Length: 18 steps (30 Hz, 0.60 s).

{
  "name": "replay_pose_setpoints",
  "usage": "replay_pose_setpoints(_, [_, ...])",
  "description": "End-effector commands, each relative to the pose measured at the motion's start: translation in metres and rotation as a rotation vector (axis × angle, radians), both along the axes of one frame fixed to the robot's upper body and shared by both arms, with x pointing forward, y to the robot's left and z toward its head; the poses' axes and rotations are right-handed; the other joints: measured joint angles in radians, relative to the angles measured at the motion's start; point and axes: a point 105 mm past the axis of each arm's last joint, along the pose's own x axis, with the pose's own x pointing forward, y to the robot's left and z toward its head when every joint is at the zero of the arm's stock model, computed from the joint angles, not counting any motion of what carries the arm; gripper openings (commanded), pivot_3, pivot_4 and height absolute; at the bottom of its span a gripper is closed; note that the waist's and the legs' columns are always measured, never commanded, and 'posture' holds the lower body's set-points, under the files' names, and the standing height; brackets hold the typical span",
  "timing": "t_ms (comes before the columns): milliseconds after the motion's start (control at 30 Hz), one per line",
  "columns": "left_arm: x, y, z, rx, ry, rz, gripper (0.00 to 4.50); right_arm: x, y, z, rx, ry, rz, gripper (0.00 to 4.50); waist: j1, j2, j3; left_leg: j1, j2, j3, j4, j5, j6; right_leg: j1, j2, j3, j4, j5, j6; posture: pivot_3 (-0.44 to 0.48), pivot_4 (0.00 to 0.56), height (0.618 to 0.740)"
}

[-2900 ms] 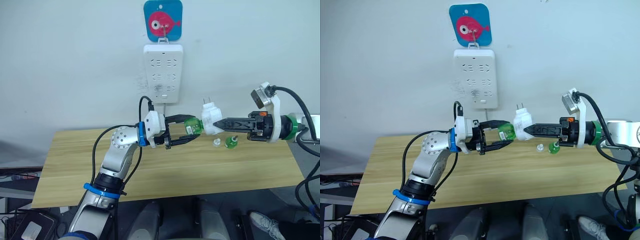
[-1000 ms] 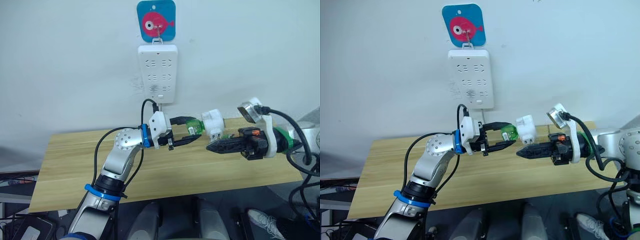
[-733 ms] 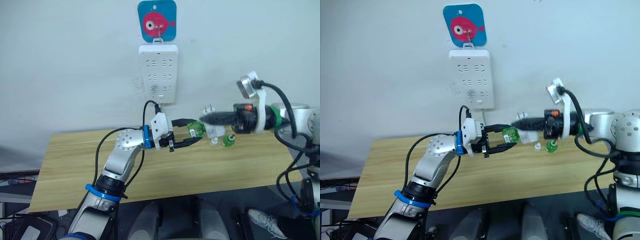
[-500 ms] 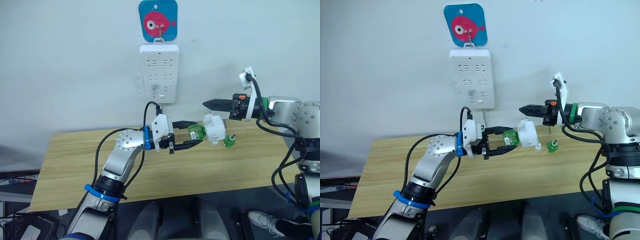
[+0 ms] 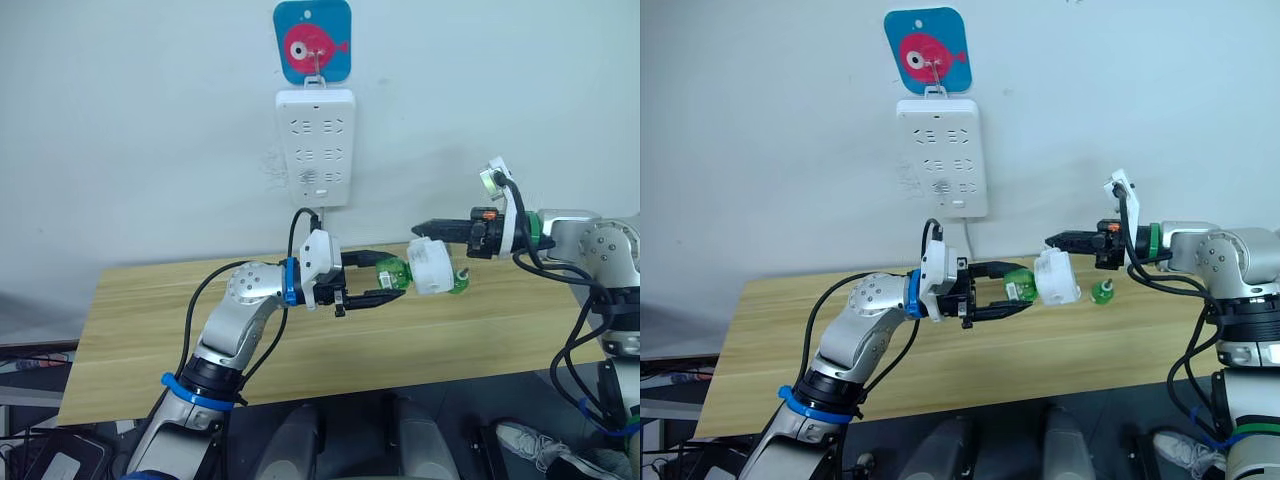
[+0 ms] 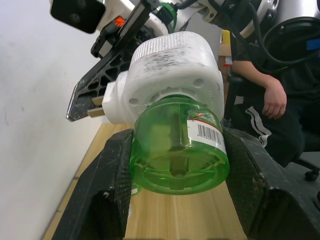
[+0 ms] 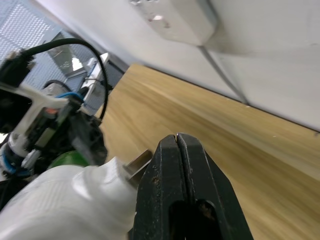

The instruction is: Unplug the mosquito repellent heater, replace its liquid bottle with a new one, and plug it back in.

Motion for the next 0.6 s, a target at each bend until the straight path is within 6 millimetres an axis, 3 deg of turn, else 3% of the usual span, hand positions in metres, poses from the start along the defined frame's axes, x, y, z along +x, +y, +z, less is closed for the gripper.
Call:
replay_pose_setpoints(33, [-0.006,-0.001,0.014,-0.041,-0.031,-0.028,2.27,-0.011,0.001,0.009,-0.003,-0.033,0.055,0.01,0.0,0.0,0.0,0.0,0.0,0.0,0.0,0.0,0.0,0.0,0.0,0.0,0.0,0.0,0.0,0.067,0.239,0.74])
replay_pose_setpoints(400, [-0.009,0.0,0.011,-0.027,-0.009,-0.045,2.27,0.006,-0.002,0.033,0.069,-0.074,-0.013,0.01,-0.001,0.0,0.0,0.0,0.0,0.0,0.0,0.0,0.0,0.0,0.0,0.0,0.0,0.0,0.0,0.063,0.243,0.74])
replay_pose_setpoints(600, [-0.009,0.0,0.011,-0.025,-0.011,-0.05,2.27,-0.009,0.01,0.032,0.058,-0.042,0.101,0.01,-0.001,0.0,0.0,0.0,0.0,0.0,0.0,0.0,0.0,0.0,0.0,0.0,0.0,0.0,0.0,0.064,0.243,0.74])
